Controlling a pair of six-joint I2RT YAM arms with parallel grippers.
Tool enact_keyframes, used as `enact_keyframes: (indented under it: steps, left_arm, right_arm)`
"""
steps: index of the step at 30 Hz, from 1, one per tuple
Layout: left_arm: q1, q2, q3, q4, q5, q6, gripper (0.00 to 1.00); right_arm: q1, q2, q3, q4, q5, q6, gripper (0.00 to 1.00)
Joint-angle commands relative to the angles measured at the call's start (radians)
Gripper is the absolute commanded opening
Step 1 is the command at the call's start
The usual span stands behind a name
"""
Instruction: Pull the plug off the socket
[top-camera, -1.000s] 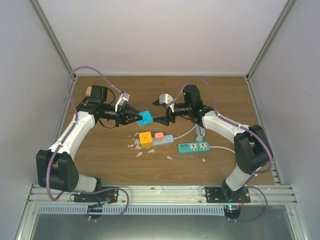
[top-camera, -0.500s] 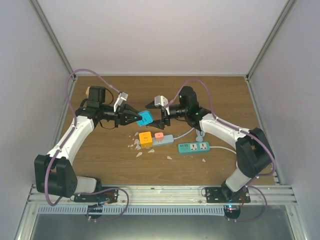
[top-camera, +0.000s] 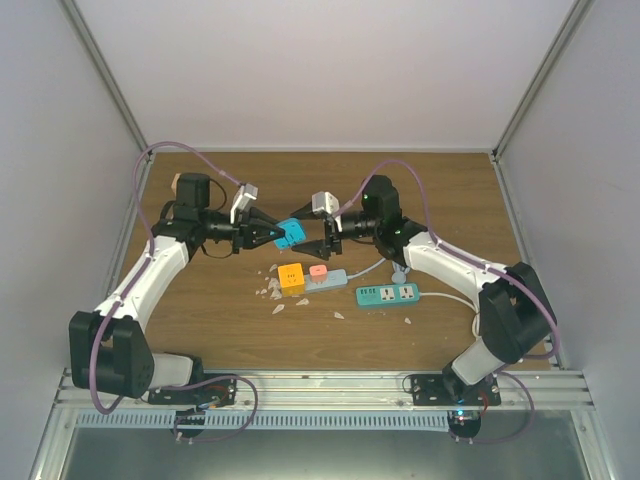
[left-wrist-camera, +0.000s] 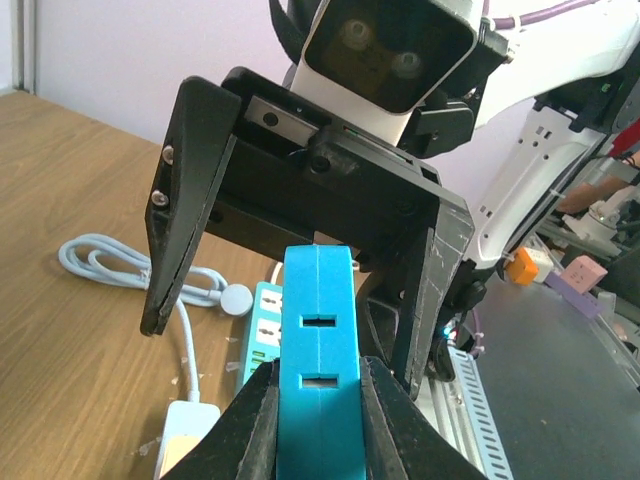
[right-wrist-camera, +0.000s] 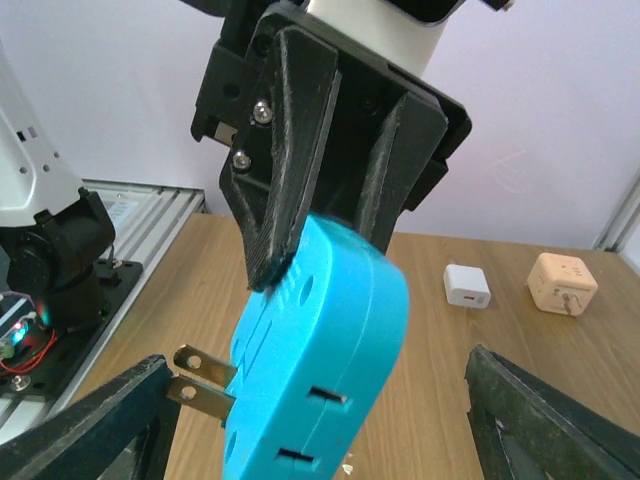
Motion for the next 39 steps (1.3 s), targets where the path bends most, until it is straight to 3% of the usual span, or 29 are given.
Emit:
enact_keyframes:
  steps: [1, 15, 19, 23, 28, 31, 36, 39]
  left_arm:
    - [0.001, -0.023, -0.023, 0.034, 0.016, 0.008, 0.0]
    - [-0.045, -0.034, -0.007, -0.112, 0.042, 0.17, 0.0]
    - [-0.045, -0.035, 0.006, -0.136, 0.016, 0.205, 0.0]
    - [-0.045, -0.055, 0.009, -0.137, -0.054, 0.228, 0.0]
    - [-0.045, -0.096, -0.013, -0.113, -0.127, 0.239, 0.0]
    - [-0.045, -0.092, -0.007, -0.125, -0.138, 0.244, 0.08]
    - [-0.017, -0.069, 0.03, -0.205, -0.157, 0.274, 0.38]
    - [0.007, -0.066, 0.04, -0.246, -0.146, 0.306, 0.47]
  right_arm:
    - [0.009, -0.011, -0.002, 0.038, 0.053, 0.033, 0.76]
    - [0.009, 0.027, 0.033, 0.028, 0.137, 0.061, 0.45]
    - [0.008, 0.036, 0.043, 0.012, 0.049, 0.062, 0.35]
    - [0.008, 0.047, 0.057, 0.001, -0.023, 0.083, 0.13]
    - [0.008, 0.051, 0.064, -0.003, -0.081, 0.112, 0.06]
    - [0.009, 0.053, 0.065, 0.014, -0.11, 0.143, 0.01]
    - [0.008, 0.044, 0.064, 0.013, -0.115, 0.151, 0.01]
    - [0.008, 0.039, 0.057, 0.012, -0.109, 0.147, 0.01]
